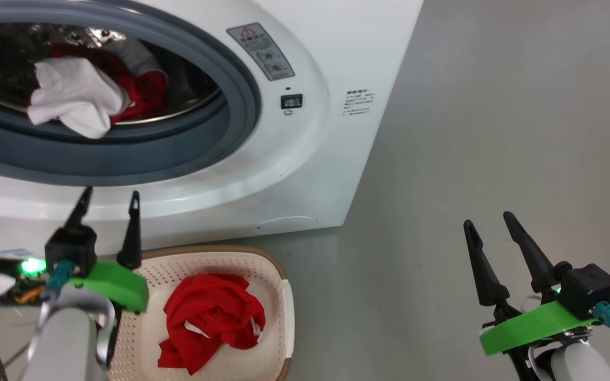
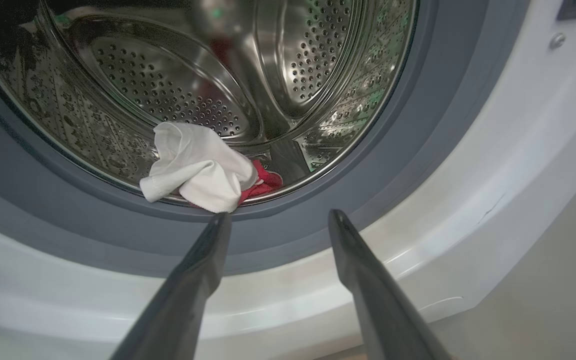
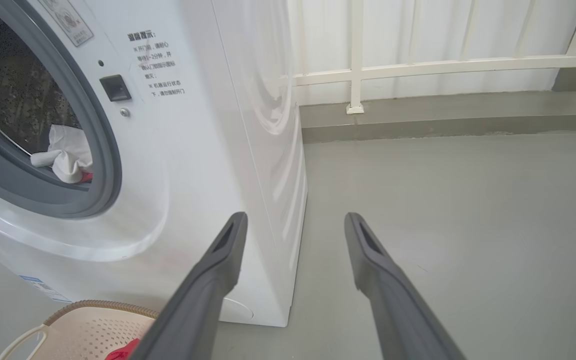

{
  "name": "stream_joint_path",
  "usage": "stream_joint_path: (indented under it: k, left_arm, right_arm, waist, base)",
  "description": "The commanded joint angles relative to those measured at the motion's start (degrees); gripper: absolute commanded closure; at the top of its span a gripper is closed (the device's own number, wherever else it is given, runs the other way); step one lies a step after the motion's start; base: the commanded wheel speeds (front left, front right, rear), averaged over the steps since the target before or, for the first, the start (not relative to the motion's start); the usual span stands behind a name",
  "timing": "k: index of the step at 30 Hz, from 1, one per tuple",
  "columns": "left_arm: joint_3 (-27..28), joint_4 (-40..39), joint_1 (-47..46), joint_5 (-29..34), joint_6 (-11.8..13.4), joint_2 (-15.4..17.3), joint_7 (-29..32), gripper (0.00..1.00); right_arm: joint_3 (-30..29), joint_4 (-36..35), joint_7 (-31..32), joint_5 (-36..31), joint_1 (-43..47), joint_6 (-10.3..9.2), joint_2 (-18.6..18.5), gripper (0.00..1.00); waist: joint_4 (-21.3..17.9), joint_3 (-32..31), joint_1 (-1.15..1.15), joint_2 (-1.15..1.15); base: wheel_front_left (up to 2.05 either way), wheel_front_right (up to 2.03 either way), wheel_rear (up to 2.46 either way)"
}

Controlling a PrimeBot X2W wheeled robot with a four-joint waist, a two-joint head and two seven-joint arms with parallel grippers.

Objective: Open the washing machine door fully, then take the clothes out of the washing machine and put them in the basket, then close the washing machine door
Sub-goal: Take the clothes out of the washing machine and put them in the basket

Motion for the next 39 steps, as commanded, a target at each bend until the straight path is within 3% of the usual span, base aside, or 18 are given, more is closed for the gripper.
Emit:
stream_joint_path:
  k: [1, 4, 16, 28, 39]
  left_arm:
    - [1.3, -0.2, -1.8, 1.0, 0.9, 2.2, -0.7, 0.0]
    - [-1.1, 6.3, -7.8, 4.8, 2.6, 4.6, -0.7, 0.0]
    - [-7.7, 22.8, -25.9, 12.6, 6.0, 8.3, 1.9, 0.0]
    - [-10.5, 34.5, -38.6, 14.9, 7.7, 9.6, 7.2, 0.0]
    - [-12.5, 40.5, -44.9, 15.8, 8.8, 10.9, 12.0, 0.0]
  right_arm:
    - [1.5, -1.2, -0.4, 0.1, -1.3, 0.36, -0.1, 0.0]
    - [1.6, -1.2, -0.4, 0.1, -2.1, 0.36, 0.1, 0.0]
    - [2.4, -1.6, -0.4, 0.1, -4.9, 0.36, 0.6, 0.0]
    - [2.8, -1.8, -0.4, 0.3, -7.0, 0.36, 1.0, 0.0]
    - [3.7, -1.9, -0.4, 0.5, -8.9, 0.36, 1.2, 0.0]
  waist:
    - [-0.7, 0.8, 0.0, 0.0]
    - [-0.9, 1.8, 0.0, 0.0]
    - [-1.5, 5.7, 0.0, 0.0]
    - [-2.6, 9.1, 0.0, 0.0]
    - [-4.0, 11.8, 0.0, 0.0]
  base:
    - [0.0, 0.0, 0.0]
    - [0.0, 0.0, 0.0]
    - [0.0, 0.0, 0.0]
    - [0.0, 0.0, 0.0]
    - [0.0, 0.0, 0.0]
